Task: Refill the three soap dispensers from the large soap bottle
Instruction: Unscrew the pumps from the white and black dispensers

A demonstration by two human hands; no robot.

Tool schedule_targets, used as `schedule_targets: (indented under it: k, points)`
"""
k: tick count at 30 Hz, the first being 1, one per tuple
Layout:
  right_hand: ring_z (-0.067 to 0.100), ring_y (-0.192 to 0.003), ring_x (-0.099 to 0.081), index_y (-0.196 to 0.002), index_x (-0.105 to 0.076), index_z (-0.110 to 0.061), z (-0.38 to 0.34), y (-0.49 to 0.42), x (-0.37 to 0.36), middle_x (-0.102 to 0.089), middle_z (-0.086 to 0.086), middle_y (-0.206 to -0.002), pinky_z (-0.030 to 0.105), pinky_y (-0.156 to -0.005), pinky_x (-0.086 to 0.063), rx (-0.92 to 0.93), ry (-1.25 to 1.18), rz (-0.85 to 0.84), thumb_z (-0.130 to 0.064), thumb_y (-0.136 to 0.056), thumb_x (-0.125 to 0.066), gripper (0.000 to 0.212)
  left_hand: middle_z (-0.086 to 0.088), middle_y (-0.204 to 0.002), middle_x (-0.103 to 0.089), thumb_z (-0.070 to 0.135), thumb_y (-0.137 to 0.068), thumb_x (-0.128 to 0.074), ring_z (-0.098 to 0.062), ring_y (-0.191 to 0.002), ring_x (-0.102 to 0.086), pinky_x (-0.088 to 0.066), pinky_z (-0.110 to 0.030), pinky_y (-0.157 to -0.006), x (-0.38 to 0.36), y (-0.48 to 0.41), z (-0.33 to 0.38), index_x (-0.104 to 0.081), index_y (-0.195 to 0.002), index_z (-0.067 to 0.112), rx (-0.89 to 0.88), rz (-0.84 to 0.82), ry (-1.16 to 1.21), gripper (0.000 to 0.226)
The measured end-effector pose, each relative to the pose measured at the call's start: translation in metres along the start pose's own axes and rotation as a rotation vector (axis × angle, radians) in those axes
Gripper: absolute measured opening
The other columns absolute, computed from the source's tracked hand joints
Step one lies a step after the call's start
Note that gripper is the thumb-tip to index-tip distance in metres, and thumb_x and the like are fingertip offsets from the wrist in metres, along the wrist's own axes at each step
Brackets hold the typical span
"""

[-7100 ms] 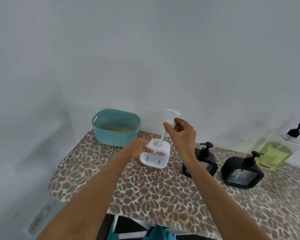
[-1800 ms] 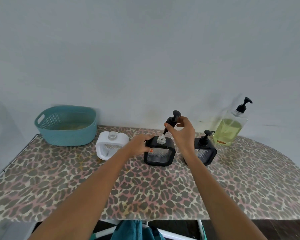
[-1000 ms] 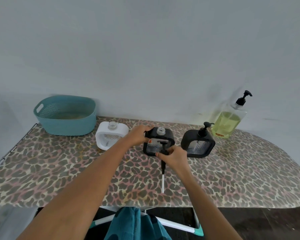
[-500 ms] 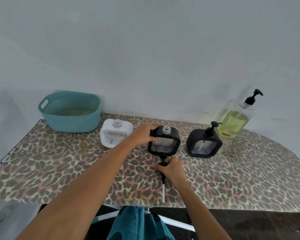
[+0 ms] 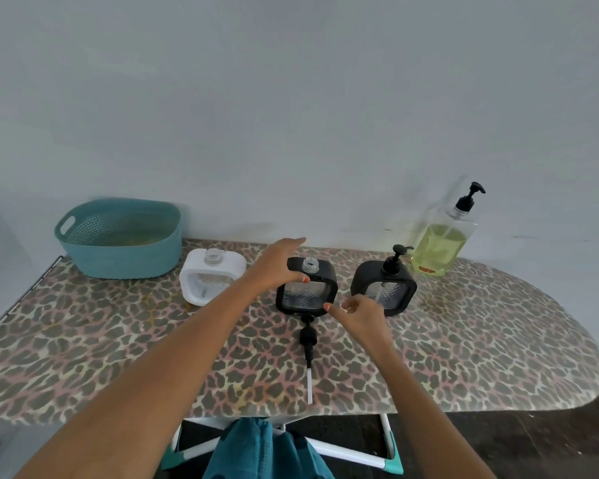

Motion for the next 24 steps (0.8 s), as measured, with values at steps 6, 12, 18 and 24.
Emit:
schedule_targets:
  k: [6,12,18,24]
  points:
    - [0.01,-0.072,-0.053,-0.091,-0.063,-0.007,0.006,-0.026,0.06,-0.06,0.002,-0.081,0.015,-0.055,-0.036,0.111,-0.056,0.216,-0.031,-0.081,-0.068,0.026,-0.006,-0.147,-0.034,0.027,-0.074,-0.073,-0.02,-0.14,-0.019,-0.018,-0.036,-0.112,-0.021,-0.021,0.04,-0.035,-0.138,0.02,-0.076,0.003,0.021,0.074]
    - [0.013,-0.077,-0.051,-0.102,-0.059,-0.003,0.022,-0.051,0.09,-0.059,0.013,-0.101,0.005,-0.061,-0.037,0.127,-0.125,0.391,-0.02,-0.08,-0.07,0.03,-0.011,-0.152,-0.02,0.024,-0.078,-0.07,-0.022,-0.141,-0.014,-0.016,-0.038,-0.113,-0.067,-0.043,0.077,-0.028,-0.141,0.017,-0.094,-0.142,-0.027,0.076]
    - [0.023,-0.102,-0.052,-0.114,-0.055,-0.004,0.026,-0.073,0.083,-0.053,0.011,-0.113,0.022,-0.078,-0.037,0.123,-0.113,0.323,-0.026,-0.079,-0.07,0.044,-0.015,-0.142,-0.036,0.02,-0.081,-0.067,-0.027,-0.13,-0.035,-0.03,-0.035,-0.105,-0.094,-0.056,0.091,-0.031,-0.138,0.003,-0.059,-0.223,-0.045,0.07]
    - [0.015,-0.084,-0.047,-0.099,-0.06,-0.003,0.026,-0.08,0.08,-0.054,0.007,-0.099,0.017,-0.07,-0.033,0.147,-0.117,0.295,-0.024,-0.078,-0.071,0.033,-0.018,-0.119,-0.058,0.007,-0.079,-0.066,-0.029,-0.11,-0.054,-0.042,-0.038,-0.095,-0.106,-0.062,0.093,-0.049,-0.123,0.001,-0.063,-0.244,-0.013,0.047]
Point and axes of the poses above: each hand's wrist, its own y-axis away from the middle knuckle, its own x-axis out of the back of the hand, z = x × y, the point moved 5 cm from there along -y, towards the middle knuckle
